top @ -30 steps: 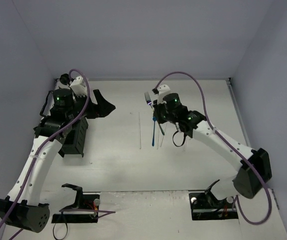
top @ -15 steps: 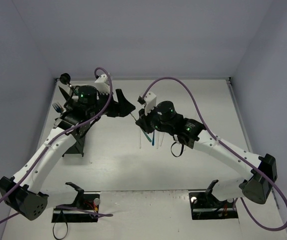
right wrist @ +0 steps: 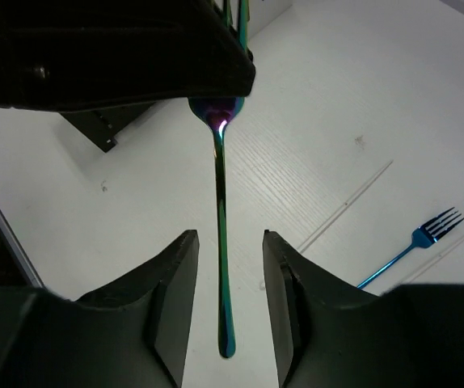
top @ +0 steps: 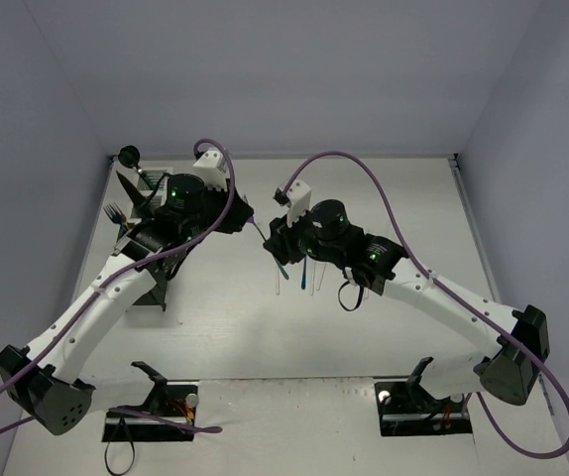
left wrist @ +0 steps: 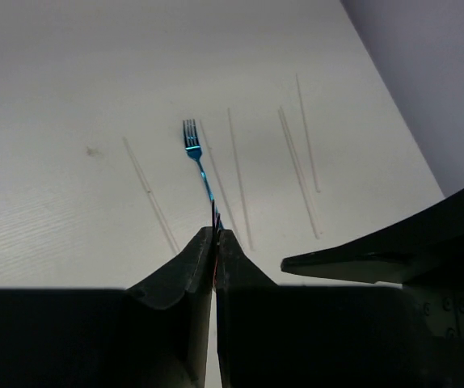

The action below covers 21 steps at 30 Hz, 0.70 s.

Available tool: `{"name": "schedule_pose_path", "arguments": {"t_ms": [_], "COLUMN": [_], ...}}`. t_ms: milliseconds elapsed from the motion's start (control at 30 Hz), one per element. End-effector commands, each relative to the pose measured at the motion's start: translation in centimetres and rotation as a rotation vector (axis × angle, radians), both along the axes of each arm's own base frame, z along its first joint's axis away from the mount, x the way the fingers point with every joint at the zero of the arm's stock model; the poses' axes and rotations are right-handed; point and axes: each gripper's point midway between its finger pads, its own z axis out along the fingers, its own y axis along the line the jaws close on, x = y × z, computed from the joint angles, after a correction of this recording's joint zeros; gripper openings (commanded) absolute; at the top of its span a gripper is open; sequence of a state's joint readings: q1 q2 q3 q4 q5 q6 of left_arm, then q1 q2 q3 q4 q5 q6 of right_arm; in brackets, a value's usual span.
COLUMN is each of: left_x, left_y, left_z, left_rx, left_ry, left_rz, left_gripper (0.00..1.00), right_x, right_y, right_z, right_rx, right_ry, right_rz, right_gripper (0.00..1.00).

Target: Sort the eating utensils into containers

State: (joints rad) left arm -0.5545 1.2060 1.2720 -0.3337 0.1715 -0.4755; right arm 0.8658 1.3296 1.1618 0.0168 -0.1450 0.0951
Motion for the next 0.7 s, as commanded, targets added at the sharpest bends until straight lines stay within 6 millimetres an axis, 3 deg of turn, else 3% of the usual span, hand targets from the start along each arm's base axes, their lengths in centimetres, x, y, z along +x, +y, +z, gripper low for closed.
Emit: {"name": "schedule_pose_path", "arguments": {"t_ms": [0, 67, 200, 400, 567, 667], "left_x": [0.9, 1.4, 2.7, 4.3, 5.5, 6.2], "left_y": [2.9, 5.1, 11.6, 23.9, 29.9, 31.9], "left_z": [3.7, 3.2, 3.8, 4.9, 5.8, 6.0], "left_rx": [0.064, 0.137, 0.327, 0.414, 0.408, 0.408], "left_ry": [-0.155, -0.158, -0.201, -0.176, -0.181, -0.183], "left_rz": [0.105, 0.187, 0.374, 0.714, 0.882, 0.942], "left_gripper": [0.00, 0.00, 0.00, 0.00, 0.00, 0.00], "right_x": [1.0, 1.2, 2.2, 3.0, 2.8, 2.7], "right_y": [0.8, 0.5, -1.1, -3.4, -4.2, -4.8], "right_z": [3.7, 3.5, 2.4, -0.4, -2.0, -2.6], "right_rx": [0.098, 0.092, 0.063, 0.024, 0.015, 0.011], "right_ry": [-0.084, -0.083, -0.083, -0.045, -0.010, 0.002], "right_rz": [-0.030, -0.051, -0.149, -0.253, -0.261, -0.266], "right_gripper": [0.51, 0.60, 0.68, 0.70, 0.70, 0.70]}}
